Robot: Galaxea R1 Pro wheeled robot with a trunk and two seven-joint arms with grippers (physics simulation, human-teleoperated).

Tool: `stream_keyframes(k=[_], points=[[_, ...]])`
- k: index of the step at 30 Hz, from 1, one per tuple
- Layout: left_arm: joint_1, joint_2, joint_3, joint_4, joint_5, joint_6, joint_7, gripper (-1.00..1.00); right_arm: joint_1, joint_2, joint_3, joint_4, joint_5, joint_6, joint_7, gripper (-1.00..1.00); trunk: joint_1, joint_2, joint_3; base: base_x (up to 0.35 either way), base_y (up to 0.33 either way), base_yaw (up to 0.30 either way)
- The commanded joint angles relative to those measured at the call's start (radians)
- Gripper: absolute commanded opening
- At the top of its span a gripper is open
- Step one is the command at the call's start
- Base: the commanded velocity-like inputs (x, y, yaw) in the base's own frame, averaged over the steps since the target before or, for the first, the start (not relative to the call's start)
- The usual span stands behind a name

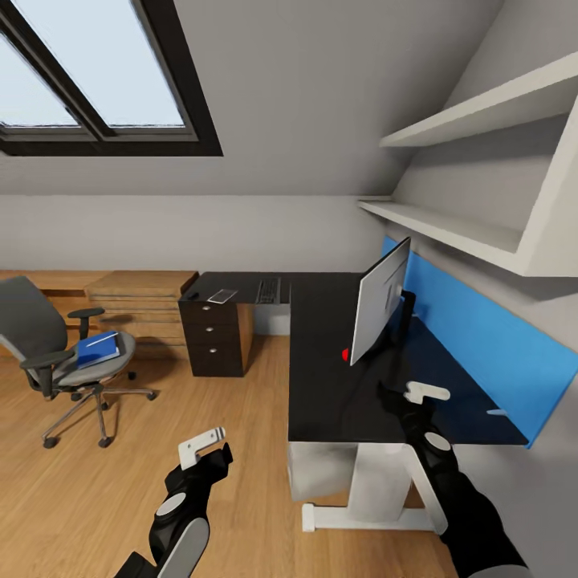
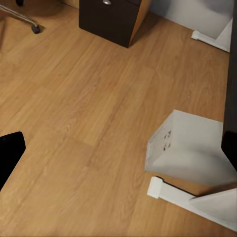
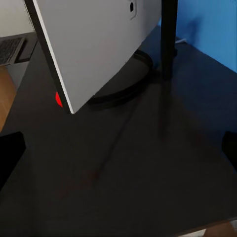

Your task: In the bedroom, organize the workspace by keeping the computer under the desk, ensuring the monitor is on the desk, placing the keyboard on the desk next to the monitor, placing the mouse on the desk next to the keyboard, moving the folder from the swivel chair onto the desk next to the mouse, stacking the notebook on top of the folder with the pen on top of the notebook, and positioning the swivel chair next to the desk.

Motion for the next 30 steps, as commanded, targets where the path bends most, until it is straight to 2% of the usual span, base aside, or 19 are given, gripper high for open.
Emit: stream_keyframes(k=[1, 6, 11, 14, 15, 19, 21, 23, 28, 30], points=[[-0.001, 0.001, -0.002, -0.001, 0.004, 0.004, 0.007, 1.00, 0.000, 0.004, 0.004, -0.005, -0.006, 0.005, -0.011, 1.00, 0.000, -0.001, -0.001, 0.000, 0.003, 0.000], [-0.001, 0.001, -0.002, -0.001, 0.004, 0.004, 0.007, 1.00, 0.000, 0.014, 0.003, -0.012, -0.005, 0.007, -0.047, 1.00, 0.000, -0.001, -0.001, 0.000, 0.001, 0.000], [-0.001, 0.001, -0.004, -0.001, 0.004, 0.004, 0.005, 1.00, 0.001, 0.017, 0.010, -0.016, -0.004, 0.004, -0.150, 1.00, 0.000, -0.001, -0.001, 0.124, 0.000, 0.000], [-0.001, 0.001, -0.006, -0.001, 0.005, 0.003, 0.004, 1.00, 0.001, 0.017, 0.053, -0.016, 0.003, -0.012, -0.196, 1.00, 0.000, -0.001, -0.001, 0.271, 0.000, 0.000], [-0.001, 0.001, -0.007, -0.001, 0.005, 0.003, 0.004, 1.00, 0.001, 0.016, 0.076, -0.015, 0.012, -0.035, -0.205, 1.00, 0.000, -0.001, -0.001, 0.303, 0.013, 0.000], [-0.001, 0.001, -0.008, -0.001, 0.006, 0.003, 0.004, 1.00, 0.000, 0.015, 0.104, -0.009, 0.048, -0.108, -0.216, 1.00, 0.000, -0.001, -0.001, 0.314, 0.038, 0.000], [-0.001, 0.001, -0.008, -0.001, 0.006, 0.003, 0.004, 1.00, 0.000, 0.014, 0.113, 0.007, 0.088, -0.160, -0.220, 1.00, 0.000, -0.001, -0.001, 0.324, 0.059, 0.000], [-0.001, 0.001, -0.009, -0.001, 0.006, 0.003, 0.003, 1.00, 0.001, 0.015, 0.119, 0.038, 0.144, -0.199, -0.223, 1.00, 0.000, -0.001, -0.001, 0.327, 0.067, 0.000], [-0.001, 0.000, -0.009, -0.001, 0.006, 0.003, 0.002, 1.00, 0.001, 0.015, 0.122, 0.060, 0.197, -0.221, -0.223, 1.00, 0.000, -0.001, -0.001, 0.329, 0.072, 0.000], [-0.001, -0.001, -0.010, -0.001, 0.006, 0.003, 0.002, 1.00, 0.001, 0.015, 0.122, 0.064, 0.204, -0.223, -0.223, 1.00, 0.000, -0.001, -0.001, 0.329, 0.081, 0.000]])
